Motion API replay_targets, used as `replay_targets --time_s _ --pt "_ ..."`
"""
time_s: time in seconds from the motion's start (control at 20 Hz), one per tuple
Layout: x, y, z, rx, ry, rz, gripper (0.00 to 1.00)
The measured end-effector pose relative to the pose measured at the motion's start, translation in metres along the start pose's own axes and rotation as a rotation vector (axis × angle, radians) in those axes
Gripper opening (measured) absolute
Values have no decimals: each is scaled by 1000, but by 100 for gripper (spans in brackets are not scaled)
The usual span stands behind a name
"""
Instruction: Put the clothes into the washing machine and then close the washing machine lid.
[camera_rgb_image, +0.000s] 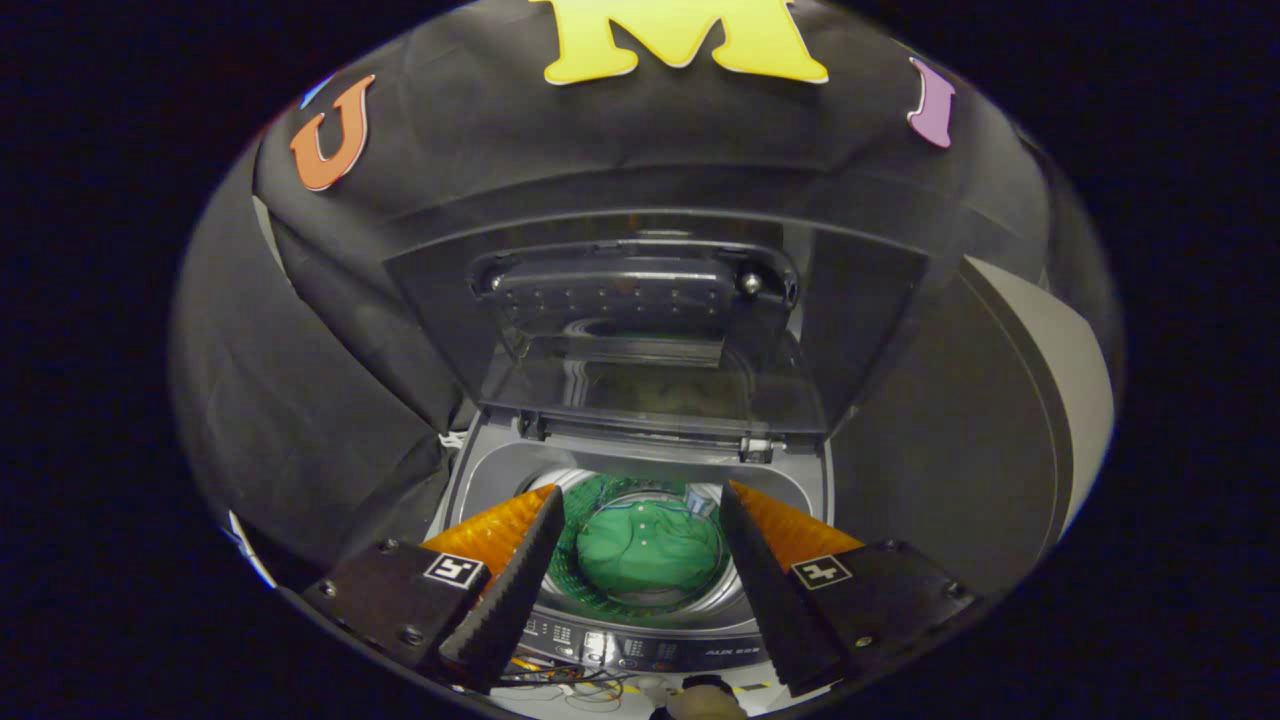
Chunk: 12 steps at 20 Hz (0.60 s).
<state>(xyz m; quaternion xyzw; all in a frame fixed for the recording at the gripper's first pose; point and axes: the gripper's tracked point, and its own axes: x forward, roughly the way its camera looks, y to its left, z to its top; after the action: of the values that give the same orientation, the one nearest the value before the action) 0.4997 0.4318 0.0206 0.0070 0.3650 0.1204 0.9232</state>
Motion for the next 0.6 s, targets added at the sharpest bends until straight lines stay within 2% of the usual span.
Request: replay_targets --time_s 0.6 --pt "-62 11 83 -51 -263 -3 97"
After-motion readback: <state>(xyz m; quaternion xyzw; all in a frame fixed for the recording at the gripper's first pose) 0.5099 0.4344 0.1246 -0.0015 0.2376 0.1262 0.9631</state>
